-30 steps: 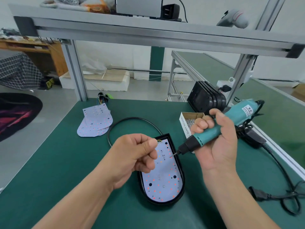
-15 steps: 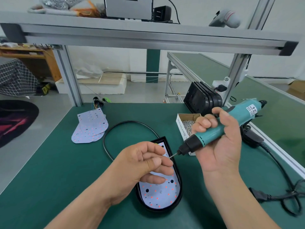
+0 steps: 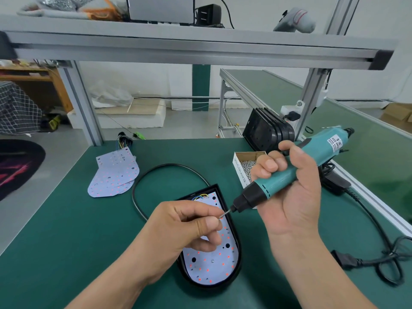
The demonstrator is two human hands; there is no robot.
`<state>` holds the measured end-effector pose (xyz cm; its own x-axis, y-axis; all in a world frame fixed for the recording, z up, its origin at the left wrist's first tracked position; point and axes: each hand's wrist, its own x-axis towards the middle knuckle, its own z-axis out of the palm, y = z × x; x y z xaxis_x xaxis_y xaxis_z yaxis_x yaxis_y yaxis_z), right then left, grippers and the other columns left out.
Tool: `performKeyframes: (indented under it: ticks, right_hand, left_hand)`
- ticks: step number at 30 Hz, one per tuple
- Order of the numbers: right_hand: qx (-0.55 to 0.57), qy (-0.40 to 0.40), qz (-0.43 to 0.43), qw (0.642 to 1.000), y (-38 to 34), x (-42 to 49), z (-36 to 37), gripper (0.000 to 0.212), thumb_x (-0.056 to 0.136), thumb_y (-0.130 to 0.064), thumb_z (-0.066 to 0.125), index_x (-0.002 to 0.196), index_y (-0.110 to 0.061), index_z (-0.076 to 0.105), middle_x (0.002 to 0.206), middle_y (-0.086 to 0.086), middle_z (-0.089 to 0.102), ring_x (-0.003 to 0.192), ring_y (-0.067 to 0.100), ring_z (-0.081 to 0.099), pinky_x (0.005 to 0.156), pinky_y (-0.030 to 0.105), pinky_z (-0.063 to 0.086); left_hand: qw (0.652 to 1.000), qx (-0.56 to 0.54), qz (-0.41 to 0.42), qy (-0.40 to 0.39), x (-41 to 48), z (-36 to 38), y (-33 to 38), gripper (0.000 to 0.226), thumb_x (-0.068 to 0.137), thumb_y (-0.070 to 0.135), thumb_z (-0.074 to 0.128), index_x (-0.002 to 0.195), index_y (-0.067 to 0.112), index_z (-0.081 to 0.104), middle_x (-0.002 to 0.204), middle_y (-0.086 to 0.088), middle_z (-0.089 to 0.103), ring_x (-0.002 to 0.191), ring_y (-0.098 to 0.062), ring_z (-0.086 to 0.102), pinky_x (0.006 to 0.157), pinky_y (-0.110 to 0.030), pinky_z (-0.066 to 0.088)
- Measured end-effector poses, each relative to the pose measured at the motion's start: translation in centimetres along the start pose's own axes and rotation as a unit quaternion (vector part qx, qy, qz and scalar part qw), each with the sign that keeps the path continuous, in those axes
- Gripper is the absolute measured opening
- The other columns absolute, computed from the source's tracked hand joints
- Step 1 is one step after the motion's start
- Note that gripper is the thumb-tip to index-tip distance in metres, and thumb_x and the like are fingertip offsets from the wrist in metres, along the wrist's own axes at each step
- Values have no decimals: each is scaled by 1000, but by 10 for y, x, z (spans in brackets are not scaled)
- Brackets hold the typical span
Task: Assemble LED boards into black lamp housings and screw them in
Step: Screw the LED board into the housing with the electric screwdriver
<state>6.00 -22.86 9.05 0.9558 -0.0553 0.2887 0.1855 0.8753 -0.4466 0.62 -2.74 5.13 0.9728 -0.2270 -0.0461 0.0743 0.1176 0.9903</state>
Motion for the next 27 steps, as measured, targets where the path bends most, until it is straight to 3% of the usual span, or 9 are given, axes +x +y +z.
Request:
performKeyframes:
  ticks: [5,27]
  right_hand:
    - [-10,-8,1,1000,3,-1,1,11,99,-19,55,96,-15,65,71,-3,47,65,13,51,61,24,46]
    - [-52,-28,-3,998,1,-2,1,9,101,-18,53,100,-17,62,71,-4,46,65,13,51,61,24,46]
  left_hand:
    - [1000,-23,-2,-7,-1,3,0,17,84,14,78,100,12,84,92,-17,78,79,-28,77,73,-39,64]
    - [1000,-20,3,10,-1,1,0,17,81,16,81,97,12,84,88,-21,77,79,-28,77,73,-34,63]
